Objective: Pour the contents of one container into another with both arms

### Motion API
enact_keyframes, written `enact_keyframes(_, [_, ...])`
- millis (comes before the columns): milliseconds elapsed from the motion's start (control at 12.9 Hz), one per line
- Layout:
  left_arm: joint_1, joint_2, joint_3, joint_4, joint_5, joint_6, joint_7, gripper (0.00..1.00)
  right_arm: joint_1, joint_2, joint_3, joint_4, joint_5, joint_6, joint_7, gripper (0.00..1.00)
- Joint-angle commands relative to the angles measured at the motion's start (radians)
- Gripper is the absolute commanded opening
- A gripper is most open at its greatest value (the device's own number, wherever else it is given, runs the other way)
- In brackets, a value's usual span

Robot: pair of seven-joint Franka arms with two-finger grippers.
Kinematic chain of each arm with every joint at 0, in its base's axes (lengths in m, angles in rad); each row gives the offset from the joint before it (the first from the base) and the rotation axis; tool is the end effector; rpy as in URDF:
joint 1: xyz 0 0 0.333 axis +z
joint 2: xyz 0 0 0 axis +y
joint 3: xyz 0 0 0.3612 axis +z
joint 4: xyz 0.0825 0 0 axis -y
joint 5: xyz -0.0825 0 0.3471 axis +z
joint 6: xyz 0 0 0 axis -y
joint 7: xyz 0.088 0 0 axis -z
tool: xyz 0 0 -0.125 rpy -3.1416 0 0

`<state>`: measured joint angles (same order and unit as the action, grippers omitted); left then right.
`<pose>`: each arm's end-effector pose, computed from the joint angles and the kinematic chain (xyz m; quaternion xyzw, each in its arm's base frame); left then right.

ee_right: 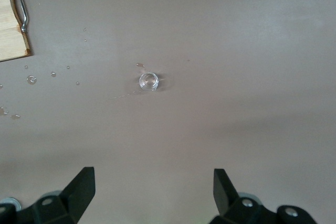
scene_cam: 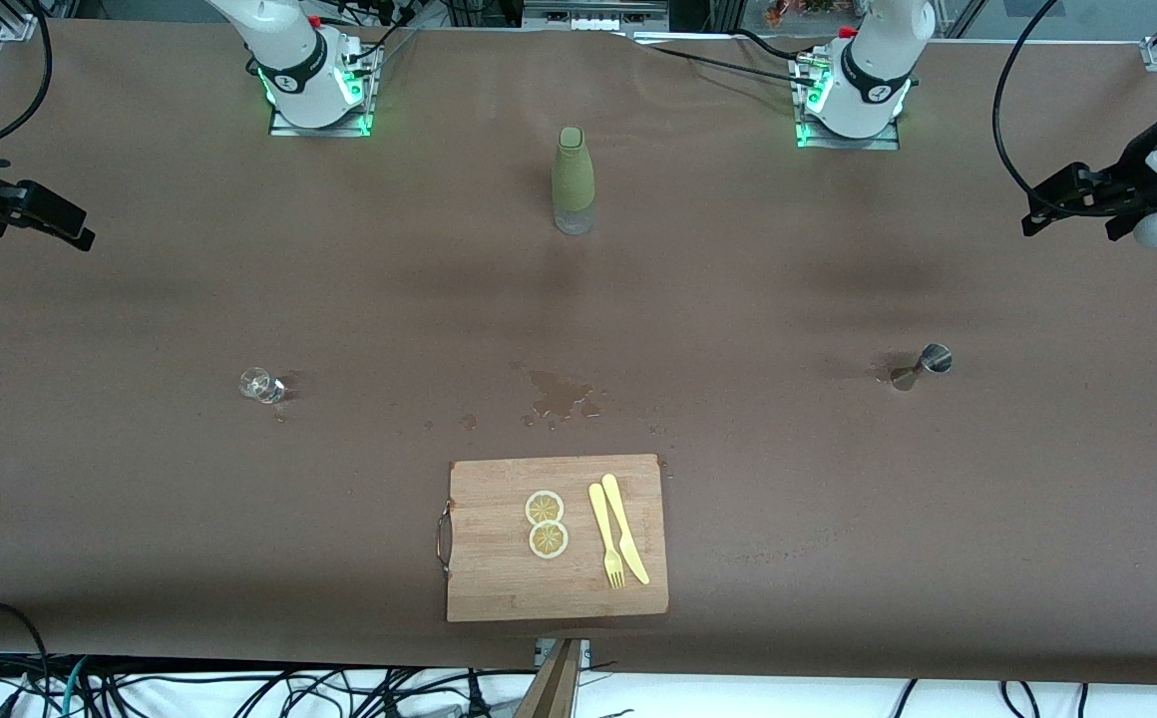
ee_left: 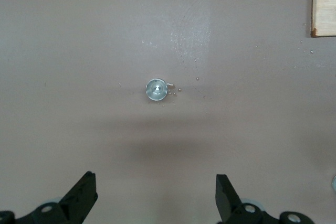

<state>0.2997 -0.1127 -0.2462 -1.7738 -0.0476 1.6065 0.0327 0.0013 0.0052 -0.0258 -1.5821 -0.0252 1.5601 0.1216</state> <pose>0.4765 0.0125 0.6207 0.9994 0.0131 -0.0285 0.0113 0.5171 -0.0158 0.6432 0.9972 -0.0729 -0.0130 0.0133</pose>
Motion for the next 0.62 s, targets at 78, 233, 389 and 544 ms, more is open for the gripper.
enact_keyframes(78, [0.006, -0.042, -0.016, -0.026, -0.020, -0.010, -0.034, 1.00, 0.015, -0.011, -0.006, -0.003, 0.014, 0.005, 0.004, 1.00])
enact_keyframes(233, [0.006, -0.056, -0.019, -0.032, -0.020, -0.010, -0.034, 1.00, 0.016, -0.011, -0.005, -0.004, 0.016, 0.006, 0.003, 1.00])
enact_keyframes(389, [0.006, -0.067, -0.019, -0.038, -0.020, -0.011, -0.034, 1.00, 0.016, -0.011, -0.006, -0.004, 0.016, 0.009, 0.003, 1.00])
enact_keyframes(544, [0.007, -0.070, -0.018, -0.042, -0.020, -0.010, -0.036, 1.00, 0.016, -0.011, -0.006, -0.006, 0.016, 0.011, 0.004, 1.00])
